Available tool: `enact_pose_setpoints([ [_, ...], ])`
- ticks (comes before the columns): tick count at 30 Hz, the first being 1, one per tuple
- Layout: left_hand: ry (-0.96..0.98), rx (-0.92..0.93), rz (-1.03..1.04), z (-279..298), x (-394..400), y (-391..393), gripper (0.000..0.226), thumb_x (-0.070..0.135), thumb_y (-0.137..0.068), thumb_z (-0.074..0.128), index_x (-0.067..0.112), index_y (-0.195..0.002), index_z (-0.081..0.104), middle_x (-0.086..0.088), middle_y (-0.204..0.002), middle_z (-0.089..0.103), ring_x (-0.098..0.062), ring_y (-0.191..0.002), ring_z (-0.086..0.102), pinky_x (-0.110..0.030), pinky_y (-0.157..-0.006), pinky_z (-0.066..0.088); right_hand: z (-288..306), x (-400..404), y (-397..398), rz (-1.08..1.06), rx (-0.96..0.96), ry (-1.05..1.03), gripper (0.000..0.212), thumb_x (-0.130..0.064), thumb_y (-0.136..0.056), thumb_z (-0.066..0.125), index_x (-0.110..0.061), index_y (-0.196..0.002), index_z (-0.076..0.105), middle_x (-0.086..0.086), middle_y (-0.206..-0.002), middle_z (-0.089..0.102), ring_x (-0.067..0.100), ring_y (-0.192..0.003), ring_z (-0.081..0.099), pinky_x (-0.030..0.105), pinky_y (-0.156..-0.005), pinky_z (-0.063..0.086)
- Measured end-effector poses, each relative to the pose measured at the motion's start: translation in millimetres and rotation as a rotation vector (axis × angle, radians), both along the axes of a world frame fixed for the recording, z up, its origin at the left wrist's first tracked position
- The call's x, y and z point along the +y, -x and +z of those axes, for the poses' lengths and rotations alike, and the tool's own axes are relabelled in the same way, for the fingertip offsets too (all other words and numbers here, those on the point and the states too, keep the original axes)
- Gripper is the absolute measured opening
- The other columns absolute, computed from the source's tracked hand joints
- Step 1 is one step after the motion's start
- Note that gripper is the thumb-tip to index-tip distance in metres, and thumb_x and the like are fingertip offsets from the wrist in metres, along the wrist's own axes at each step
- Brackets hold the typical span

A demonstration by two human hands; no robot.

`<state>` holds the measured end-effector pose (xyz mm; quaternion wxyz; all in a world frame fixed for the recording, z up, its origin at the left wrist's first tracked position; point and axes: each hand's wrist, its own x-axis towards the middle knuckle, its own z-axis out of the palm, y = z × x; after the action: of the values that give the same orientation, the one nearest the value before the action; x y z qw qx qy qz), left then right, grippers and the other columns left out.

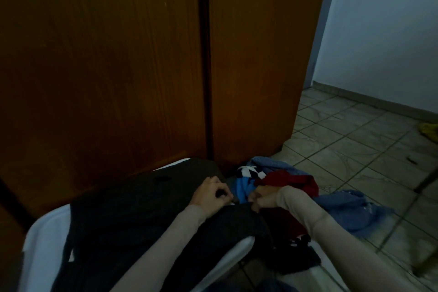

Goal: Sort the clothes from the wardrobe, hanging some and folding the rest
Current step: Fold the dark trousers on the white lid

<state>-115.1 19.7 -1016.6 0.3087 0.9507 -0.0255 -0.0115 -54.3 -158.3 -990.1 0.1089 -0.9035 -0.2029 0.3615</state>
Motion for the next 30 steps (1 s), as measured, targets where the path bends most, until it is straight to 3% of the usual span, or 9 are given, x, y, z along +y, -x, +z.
enact_pose_setpoints([
  [3,0.086,0.181,-0.016,6,-5,9,0.018,0.037,-0.091,0.056,0.024,-0.08,0.062,0.0,-0.101,0.053,-0.011,-0.097,0.048,-0.026,-0.084,0.035,11,0,8,-0.067,-0.004,-0.087,0.015,-0.019,-0.084,0.057,-0.029,-0.076,0.049,-0.001,-0.101,0.048,0.017,-0.104,0.045,0.028,-0.09,0.035],
  [6,0.171,0.276,0.041,6,-5,12,0.014,0.031,-0.091,0.058,0.028,-0.078,0.053,-0.002,-0.103,0.057,-0.018,-0.103,0.054,-0.028,-0.089,0.039,24,0,13,-0.128,0.005,-0.186,0.01,-0.021,-0.09,0.054,-0.026,-0.081,0.056,-0.004,-0.095,0.05,0.011,-0.095,0.048,0.021,-0.083,0.036],
  [9,0.293,0.312,0.116,12,-3,14,0.007,0.03,-0.088,0.062,0.027,-0.088,0.055,-0.001,-0.109,0.055,-0.014,-0.101,0.052,-0.027,-0.089,0.039,32,-2,15,-0.099,-0.048,-0.214,0.007,-0.019,-0.094,0.051,-0.018,-0.096,0.057,-0.002,-0.097,0.051,0.01,-0.093,0.048,0.019,-0.077,0.035],
  [14,0.255,0.379,0.125,30,-6,14,0.033,0.033,-0.092,0.056,0.014,-0.119,0.058,0.002,-0.12,0.05,-0.019,-0.117,0.048,-0.028,-0.097,0.034,39,-3,23,-0.035,-0.068,-0.18,0.014,-0.017,-0.089,0.058,-0.019,-0.1,0.049,0.001,-0.098,0.048,0.016,-0.098,0.044,0.028,-0.087,0.035],
  [16,0.245,0.287,0.083,33,-7,13,0.011,0.026,-0.096,0.049,0.019,-0.095,0.058,0.0,-0.104,0.051,-0.022,-0.111,0.051,-0.028,-0.089,0.034,40,-1,26,-0.04,-0.08,-0.202,0.014,-0.018,-0.091,0.056,-0.017,-0.101,0.047,0.003,-0.1,0.046,0.015,-0.097,0.043,0.026,-0.079,0.034],
  [18,0.274,0.212,0.084,35,-7,14,0.022,0.022,-0.098,0.046,0.023,-0.076,0.051,-0.001,-0.089,0.051,-0.017,-0.091,0.052,-0.027,-0.078,0.034,42,1,26,-0.082,-0.073,-0.262,0.006,-0.016,-0.091,0.054,-0.016,-0.095,0.049,0.002,-0.097,0.047,0.014,-0.093,0.044,0.023,-0.071,0.033],
  [23,0.305,0.191,0.076,32,-3,13,0.027,0.021,-0.099,0.043,0.022,-0.072,0.046,0.001,-0.08,0.048,-0.014,-0.081,0.047,-0.027,-0.071,0.034,42,9,22,-0.22,-0.023,-0.369,0.019,-0.01,-0.091,0.048,-0.021,-0.077,0.053,0.004,-0.097,0.051,0.012,-0.084,0.049,0.019,-0.067,0.036],
  [26,0.285,0.168,0.054,35,0,12,0.026,0.02,-0.099,0.043,0.022,-0.074,0.047,-0.003,-0.087,0.051,-0.015,-0.084,0.048,-0.027,-0.072,0.035,38,13,21,-0.324,0.031,-0.372,0.011,-0.011,-0.09,0.049,-0.013,-0.095,0.059,0.01,-0.106,0.053,0.023,-0.101,0.053,0.026,-0.077,0.042],
  [30,0.242,0.118,0.034,34,3,13,0.022,0.021,-0.098,0.047,0.02,-0.076,0.049,-0.006,-0.093,0.054,-0.019,-0.094,0.052,-0.027,-0.078,0.035,42,12,24,-0.303,-0.051,-0.247,0.038,-0.017,-0.092,0.05,-0.005,-0.128,0.049,0.012,-0.126,0.049,0.025,-0.111,0.05,0.025,-0.088,0.038],
])
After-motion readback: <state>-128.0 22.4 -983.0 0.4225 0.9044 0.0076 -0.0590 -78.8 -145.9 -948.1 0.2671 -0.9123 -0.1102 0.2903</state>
